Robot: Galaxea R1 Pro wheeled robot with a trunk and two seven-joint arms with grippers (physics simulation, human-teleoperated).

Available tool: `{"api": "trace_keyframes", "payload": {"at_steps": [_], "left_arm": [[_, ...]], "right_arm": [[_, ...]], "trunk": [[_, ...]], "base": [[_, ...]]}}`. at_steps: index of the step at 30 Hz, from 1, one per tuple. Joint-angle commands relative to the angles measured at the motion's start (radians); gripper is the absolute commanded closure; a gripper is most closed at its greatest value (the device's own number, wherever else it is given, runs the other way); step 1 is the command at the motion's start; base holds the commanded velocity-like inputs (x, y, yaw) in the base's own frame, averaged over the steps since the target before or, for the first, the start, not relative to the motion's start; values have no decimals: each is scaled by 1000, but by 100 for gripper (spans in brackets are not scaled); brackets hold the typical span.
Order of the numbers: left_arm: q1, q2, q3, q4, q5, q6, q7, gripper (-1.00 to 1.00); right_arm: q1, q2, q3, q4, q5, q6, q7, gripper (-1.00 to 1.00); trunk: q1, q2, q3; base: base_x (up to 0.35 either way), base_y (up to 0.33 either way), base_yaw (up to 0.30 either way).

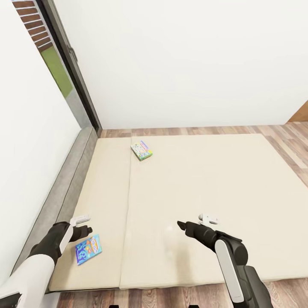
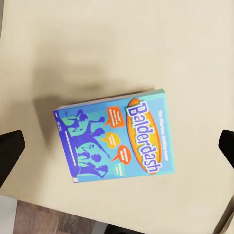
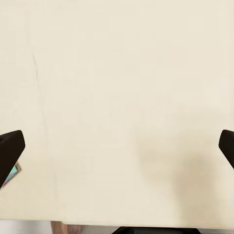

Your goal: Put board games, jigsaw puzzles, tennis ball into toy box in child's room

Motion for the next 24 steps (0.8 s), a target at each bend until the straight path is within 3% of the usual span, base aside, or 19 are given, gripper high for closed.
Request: {"api": "trace_keyframes", "payload": {"at_steps": [1,24], "left_arm": [[0,0,3,-1,0,5,-2,-100],[0,-1,3,-2,0,2,-2,-100]], "right_arm": [[-1,1,-1,-1,-10,4,-7,-100],[-1,2,2,-1,-10,5,-7,-100]], "trunk": [[0,-1,-1],[0,-1,-30]], "base": [[0,0,0],[0,0,0]]}}
